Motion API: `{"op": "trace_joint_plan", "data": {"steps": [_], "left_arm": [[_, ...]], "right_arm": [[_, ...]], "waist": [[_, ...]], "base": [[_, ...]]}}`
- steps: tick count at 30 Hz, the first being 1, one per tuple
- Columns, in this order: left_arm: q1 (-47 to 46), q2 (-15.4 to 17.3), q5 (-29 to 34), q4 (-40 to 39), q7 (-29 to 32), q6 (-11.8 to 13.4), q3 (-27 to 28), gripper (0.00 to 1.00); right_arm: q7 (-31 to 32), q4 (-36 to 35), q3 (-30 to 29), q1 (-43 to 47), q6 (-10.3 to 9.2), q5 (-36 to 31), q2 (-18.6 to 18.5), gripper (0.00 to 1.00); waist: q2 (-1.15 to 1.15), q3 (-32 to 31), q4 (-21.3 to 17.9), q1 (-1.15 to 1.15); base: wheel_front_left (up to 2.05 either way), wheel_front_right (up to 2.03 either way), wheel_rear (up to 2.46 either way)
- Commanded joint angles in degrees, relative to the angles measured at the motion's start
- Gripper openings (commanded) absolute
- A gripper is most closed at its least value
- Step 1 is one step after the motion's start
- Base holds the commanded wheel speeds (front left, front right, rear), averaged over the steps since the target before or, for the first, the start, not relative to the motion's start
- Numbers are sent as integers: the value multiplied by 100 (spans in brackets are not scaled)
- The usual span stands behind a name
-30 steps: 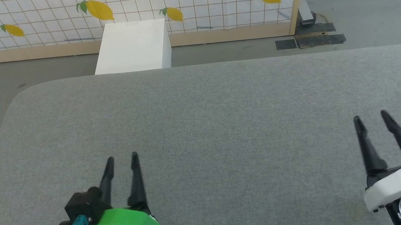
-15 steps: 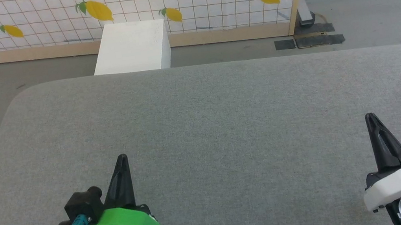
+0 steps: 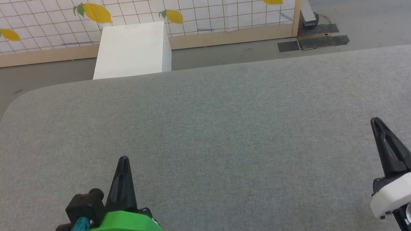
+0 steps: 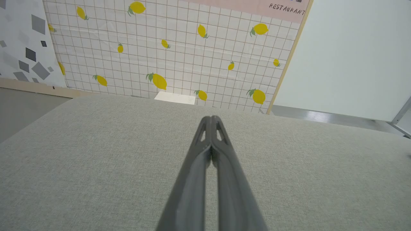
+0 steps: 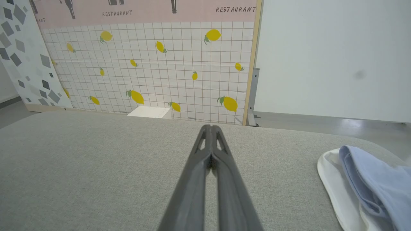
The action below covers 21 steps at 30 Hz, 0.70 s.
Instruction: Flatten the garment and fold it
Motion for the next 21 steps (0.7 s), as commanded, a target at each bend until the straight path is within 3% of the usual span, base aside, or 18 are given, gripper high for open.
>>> {"op": "trace_joint_plan", "data": {"steps": [1, 21], "left_arm": [[94, -4, 57, -54, 26, 39, 21, 0], [191, -9, 297, -269, 257, 105, 101, 0]], "right_arm": [[22, -52, 25, 7, -2, -41, 2, 0], [173, -120, 119, 14, -3, -89, 5, 0]], "waist": [[0, -1, -7, 0], [0, -14, -101, 0]], "base": [[0, 0, 0], [0, 0, 0]]}}
